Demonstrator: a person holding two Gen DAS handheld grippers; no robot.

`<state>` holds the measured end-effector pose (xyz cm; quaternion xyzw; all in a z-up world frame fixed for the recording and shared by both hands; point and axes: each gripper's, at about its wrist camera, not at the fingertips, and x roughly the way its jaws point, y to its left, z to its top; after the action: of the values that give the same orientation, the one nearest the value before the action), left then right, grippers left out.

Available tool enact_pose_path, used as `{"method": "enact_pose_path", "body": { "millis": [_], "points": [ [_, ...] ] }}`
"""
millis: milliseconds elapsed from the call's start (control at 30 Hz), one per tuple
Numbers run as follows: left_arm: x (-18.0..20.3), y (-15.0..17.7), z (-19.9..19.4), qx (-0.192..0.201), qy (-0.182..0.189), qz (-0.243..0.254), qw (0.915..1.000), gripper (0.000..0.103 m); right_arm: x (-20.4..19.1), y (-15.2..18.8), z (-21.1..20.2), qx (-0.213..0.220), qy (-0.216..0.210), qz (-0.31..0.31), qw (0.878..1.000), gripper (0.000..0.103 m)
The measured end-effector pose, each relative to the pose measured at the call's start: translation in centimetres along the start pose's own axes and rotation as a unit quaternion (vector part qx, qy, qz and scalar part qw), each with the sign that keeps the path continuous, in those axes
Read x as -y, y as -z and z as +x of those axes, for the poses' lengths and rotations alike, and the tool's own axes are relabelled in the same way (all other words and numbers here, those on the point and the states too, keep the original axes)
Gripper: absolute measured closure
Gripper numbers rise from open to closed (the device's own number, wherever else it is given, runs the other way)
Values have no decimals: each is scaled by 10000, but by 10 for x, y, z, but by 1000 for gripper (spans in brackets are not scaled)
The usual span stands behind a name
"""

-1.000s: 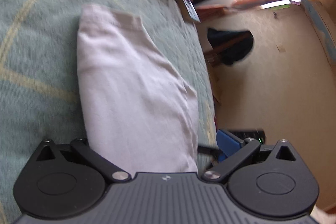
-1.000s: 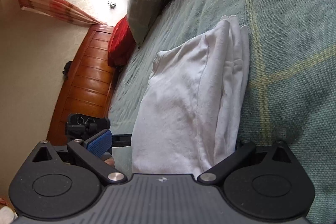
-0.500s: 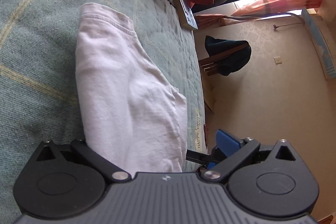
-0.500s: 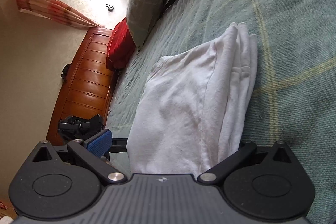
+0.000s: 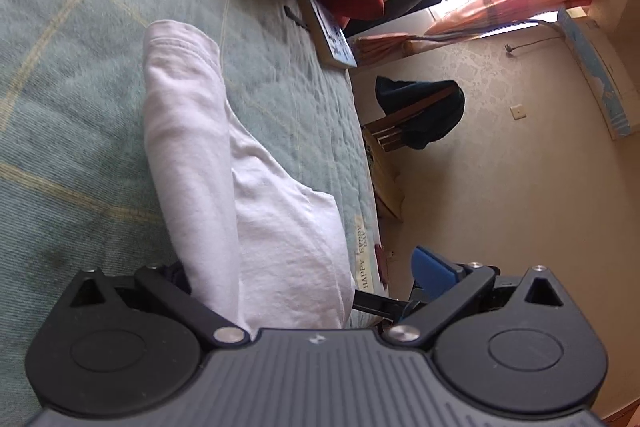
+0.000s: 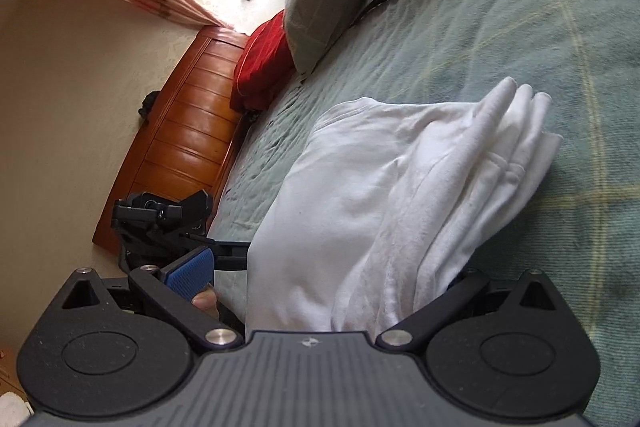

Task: Fold clothes
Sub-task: 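Lift the shirt end with both grippers and fold it over the bundle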

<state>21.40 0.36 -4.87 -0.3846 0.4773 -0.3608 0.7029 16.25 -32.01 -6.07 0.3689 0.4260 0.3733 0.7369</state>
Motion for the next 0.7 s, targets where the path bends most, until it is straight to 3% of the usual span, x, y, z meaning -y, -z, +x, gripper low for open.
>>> {"method": "enact_pose_path", "body": {
  "millis": [300,700],
  "points": [
    [-9,-8,-43,358,-62,-1,9993,2,-26,-13,33,-273,-48,-372,9989,0],
    [-47,-29,-139,1040,-211,-199,9942,2,-84,-32,126,-988,-146,-1041,9895,0]
  ]
}}
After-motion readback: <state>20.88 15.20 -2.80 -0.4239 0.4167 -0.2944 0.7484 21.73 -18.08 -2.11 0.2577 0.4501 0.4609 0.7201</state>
